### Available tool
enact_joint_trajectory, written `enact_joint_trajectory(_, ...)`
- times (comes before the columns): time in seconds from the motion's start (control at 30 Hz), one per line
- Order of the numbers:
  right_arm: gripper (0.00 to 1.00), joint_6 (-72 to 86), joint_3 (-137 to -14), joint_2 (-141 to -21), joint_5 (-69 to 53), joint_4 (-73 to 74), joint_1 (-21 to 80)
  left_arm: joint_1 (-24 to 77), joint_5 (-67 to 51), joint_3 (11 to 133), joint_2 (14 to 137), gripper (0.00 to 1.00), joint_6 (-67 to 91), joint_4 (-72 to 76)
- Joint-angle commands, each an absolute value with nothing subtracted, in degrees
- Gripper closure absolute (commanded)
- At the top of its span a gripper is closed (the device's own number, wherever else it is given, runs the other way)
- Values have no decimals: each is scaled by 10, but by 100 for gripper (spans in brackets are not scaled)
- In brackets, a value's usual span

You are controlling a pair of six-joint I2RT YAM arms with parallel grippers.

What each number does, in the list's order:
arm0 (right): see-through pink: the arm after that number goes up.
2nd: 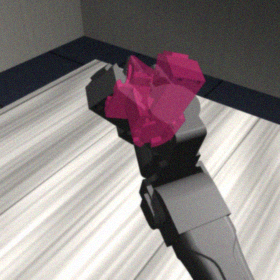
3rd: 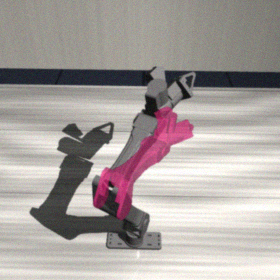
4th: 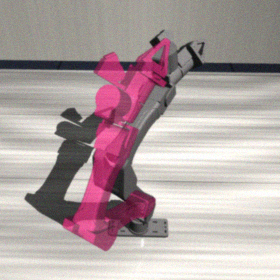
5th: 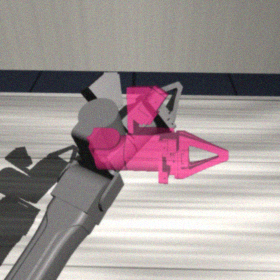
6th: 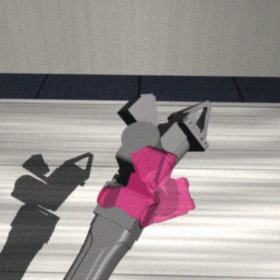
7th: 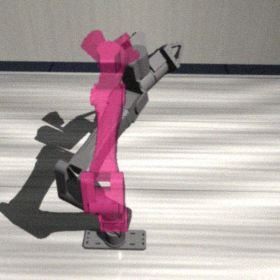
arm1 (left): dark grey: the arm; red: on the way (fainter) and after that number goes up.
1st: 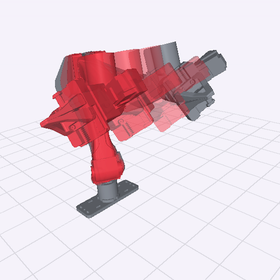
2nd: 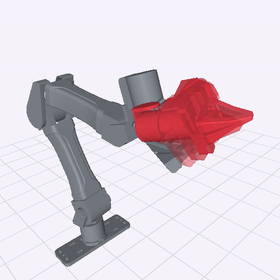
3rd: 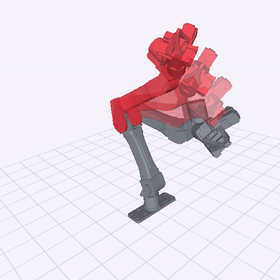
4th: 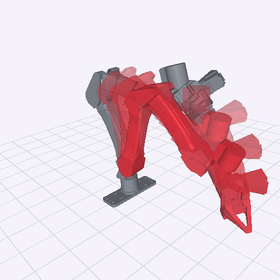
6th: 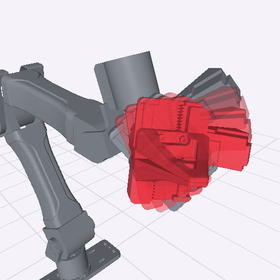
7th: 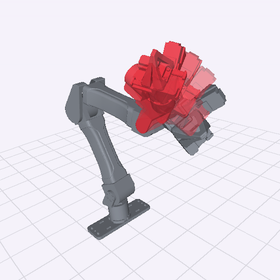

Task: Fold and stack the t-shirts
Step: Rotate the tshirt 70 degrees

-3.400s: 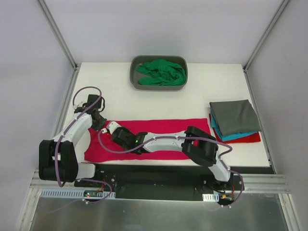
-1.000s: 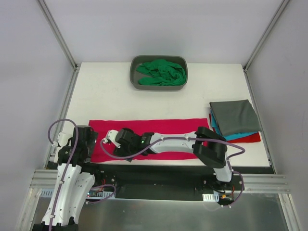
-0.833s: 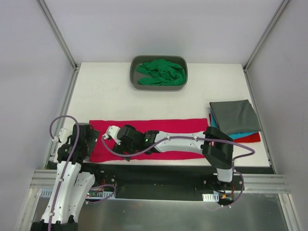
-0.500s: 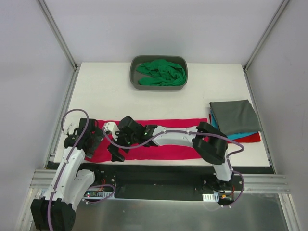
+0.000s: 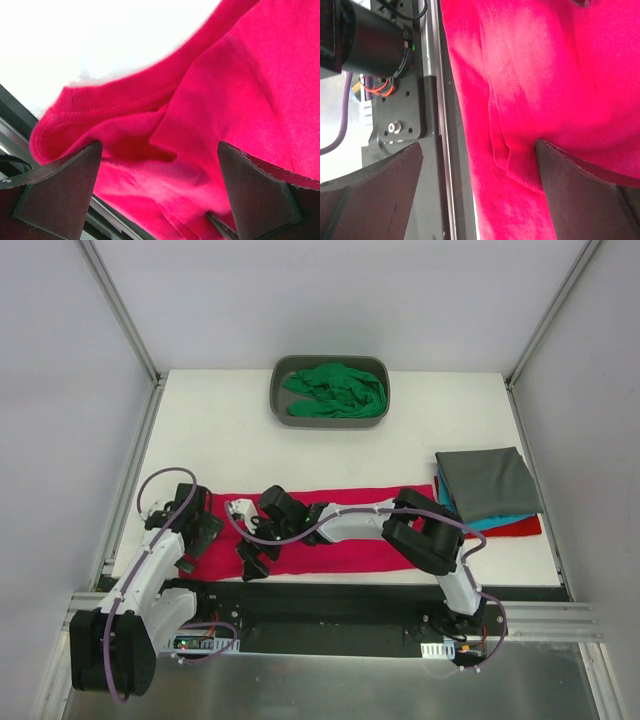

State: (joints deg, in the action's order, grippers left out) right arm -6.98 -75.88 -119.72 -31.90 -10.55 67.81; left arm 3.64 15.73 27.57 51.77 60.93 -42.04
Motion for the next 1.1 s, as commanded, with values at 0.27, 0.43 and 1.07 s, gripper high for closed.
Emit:
enact_joint_trajectory(0.27, 4, -94, -622, -969, -187, -54, 663, 27, 179, 280, 555, 1, 616, -394)
enact_joint_trajectory(0.43, 4, -38, -542, -876, -25, -23, 614, 26, 192, 284, 579, 1, 617, -387)
enact_joint_trajectory(1.07, 4, 104, -466, -937, 13, 104, 391, 12, 86, 665, 1059, 1, 493, -248)
